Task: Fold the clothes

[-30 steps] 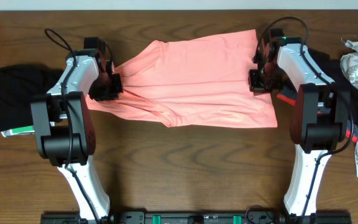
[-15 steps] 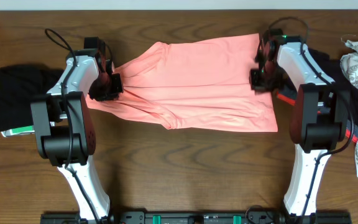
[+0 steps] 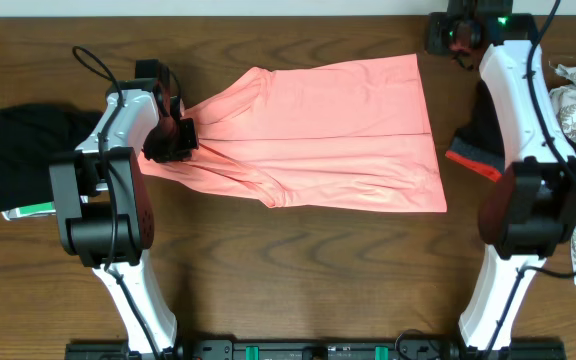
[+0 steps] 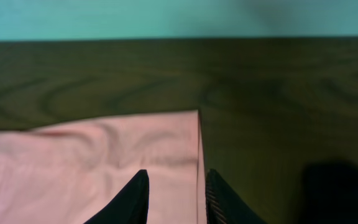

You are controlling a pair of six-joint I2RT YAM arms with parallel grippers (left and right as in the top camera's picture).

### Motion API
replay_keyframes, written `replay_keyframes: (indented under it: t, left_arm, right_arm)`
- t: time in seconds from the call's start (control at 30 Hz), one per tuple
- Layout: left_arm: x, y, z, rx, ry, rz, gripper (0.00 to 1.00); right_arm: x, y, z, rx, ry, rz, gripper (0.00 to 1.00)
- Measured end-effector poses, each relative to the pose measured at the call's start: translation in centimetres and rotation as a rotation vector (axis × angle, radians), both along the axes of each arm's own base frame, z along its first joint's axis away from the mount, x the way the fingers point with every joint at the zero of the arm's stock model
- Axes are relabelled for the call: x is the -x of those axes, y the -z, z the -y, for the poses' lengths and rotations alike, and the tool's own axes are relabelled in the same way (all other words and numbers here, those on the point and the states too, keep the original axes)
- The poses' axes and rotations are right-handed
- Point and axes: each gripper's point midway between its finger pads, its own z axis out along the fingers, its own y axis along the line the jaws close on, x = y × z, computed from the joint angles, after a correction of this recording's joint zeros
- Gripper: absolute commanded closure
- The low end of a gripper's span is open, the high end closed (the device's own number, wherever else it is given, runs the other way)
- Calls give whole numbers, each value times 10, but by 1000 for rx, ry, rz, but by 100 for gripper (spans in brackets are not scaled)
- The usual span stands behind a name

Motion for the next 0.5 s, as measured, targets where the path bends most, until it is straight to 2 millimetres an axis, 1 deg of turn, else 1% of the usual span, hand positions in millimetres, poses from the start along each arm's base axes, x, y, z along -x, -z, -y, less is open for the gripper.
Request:
replay_keyframes:
  t: [0.03,0.1,0.23,0.33,0.37,0.4,0.47,0.5]
  left_arm:
    - [0,0,0,0,0,0,85]
    - [0,0,0,0,0,0,84]
    - [0,0,0,0,0,0,84]
    - [0,0,1,3,0,0,84]
    - [0,0,1,3,0,0,84]
    - [0,0,1,3,0,1,84]
    - [0,0,1,3,0,0,84]
    - [0,0,1,3,0,1,84]
  right_arm:
    - [-6,5,0,-1,-1,10,68]
    - [-20,22,-2,-11,-5,27,65]
    - [-39,77,-7,-49,-36,6,63]
    - [-44,121,-8,-71,-42,-28,60]
    - [-44,128,-7,-74,-39,-37,59]
    - [-44,142,-6,-80,-36,-52,58]
    - [-45,158,-4,-84,-31,-66,55]
    - [-45,161,-2,-86,-30,-64,54]
